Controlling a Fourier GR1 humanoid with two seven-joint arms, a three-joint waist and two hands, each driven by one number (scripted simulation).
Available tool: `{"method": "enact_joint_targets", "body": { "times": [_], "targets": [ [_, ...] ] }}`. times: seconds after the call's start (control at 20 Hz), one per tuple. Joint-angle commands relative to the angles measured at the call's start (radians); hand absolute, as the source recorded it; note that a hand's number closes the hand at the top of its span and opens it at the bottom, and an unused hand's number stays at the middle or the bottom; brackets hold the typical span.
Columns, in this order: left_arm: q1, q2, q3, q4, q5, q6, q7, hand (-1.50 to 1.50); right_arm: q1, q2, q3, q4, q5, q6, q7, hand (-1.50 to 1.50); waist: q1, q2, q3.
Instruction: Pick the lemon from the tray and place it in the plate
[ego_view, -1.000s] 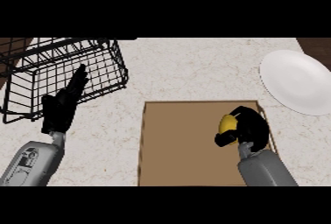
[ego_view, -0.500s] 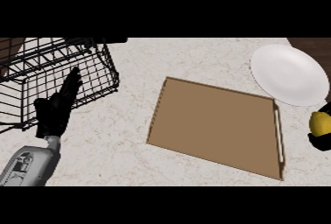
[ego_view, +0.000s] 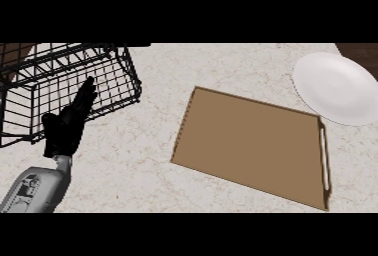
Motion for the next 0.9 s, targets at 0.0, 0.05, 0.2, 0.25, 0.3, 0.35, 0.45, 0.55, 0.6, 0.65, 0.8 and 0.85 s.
{"method": "enact_joint_targets", "body": {
  "times": [0.0,0.05,0.2,0.25,0.3,0.35,0.45,0.55,0.6,0.65,0.8,0.85],
  "targets": [
    [0.000,-0.029,-0.030,-0.007,-0.017,0.007,0.007,0.00,-0.049,-0.083,-0.108,0.164,-0.138,0.114,-0.271,1.50,0.036,0.005,-0.004],
    [-0.059,-0.010,-0.004,0.025,0.003,-0.027,-0.002,0.00,-0.080,-0.085,-0.097,0.225,-0.119,0.110,-0.325,1.50,0.044,0.012,-0.005],
    [-0.054,-0.048,-0.053,-0.045,-0.029,0.009,0.067,0.00,-0.170,-0.107,-0.080,0.398,-0.117,0.191,-0.391,1.50,0.074,0.009,-0.005],
    [-0.044,-0.017,-0.019,0.004,-0.020,-0.024,0.007,0.00,-0.218,-0.095,-0.055,0.436,-0.106,0.207,-0.392,1.50,0.076,0.012,-0.007],
    [-0.027,-0.027,-0.053,-0.059,-0.029,-0.022,0.051,0.00,-0.255,-0.093,-0.031,0.484,-0.076,0.204,-0.389,1.50,0.086,0.010,-0.006],
    [-0.068,-0.037,-0.036,0.001,-0.027,-0.023,0.045,0.00,-0.306,-0.082,-0.014,0.527,-0.057,0.199,-0.401,1.50,0.081,0.013,-0.007],
    [-0.094,-0.057,-0.032,0.009,-0.028,-0.013,0.047,0.00,-0.372,-0.056,0.003,0.595,-0.040,0.204,-0.413,1.50,0.080,0.014,-0.007],
    [-0.083,-0.050,-0.022,0.057,-0.026,-0.042,-0.006,0.00,-0.428,0.006,0.050,0.628,0.011,0.159,-0.406,1.50,0.088,0.017,-0.007],
    [-0.100,-0.053,-0.034,0.064,-0.051,-0.030,0.006,0.00,-0.472,-0.007,0.051,0.666,0.017,0.178,-0.417,1.50,0.085,0.017,-0.007],
    [-0.054,-0.041,-0.021,0.012,-0.035,-0.038,0.000,0.00,-0.490,0.015,0.065,0.686,0.032,0.176,-0.417,1.50,0.085,0.011,-0.008],
    [-0.063,-0.022,-0.013,-0.009,-0.036,-0.047,0.043,0.00,-0.526,0.080,0.103,0.757,0.095,0.092,-0.430,1.50,0.087,0.013,-0.007],
    [-0.054,-0.038,-0.018,0.017,-0.036,-0.054,0.010,0.00,-0.602,0.065,0.117,0.776,0.115,0.111,-0.371,1.50,0.092,0.016,-0.008]
  ]
}}
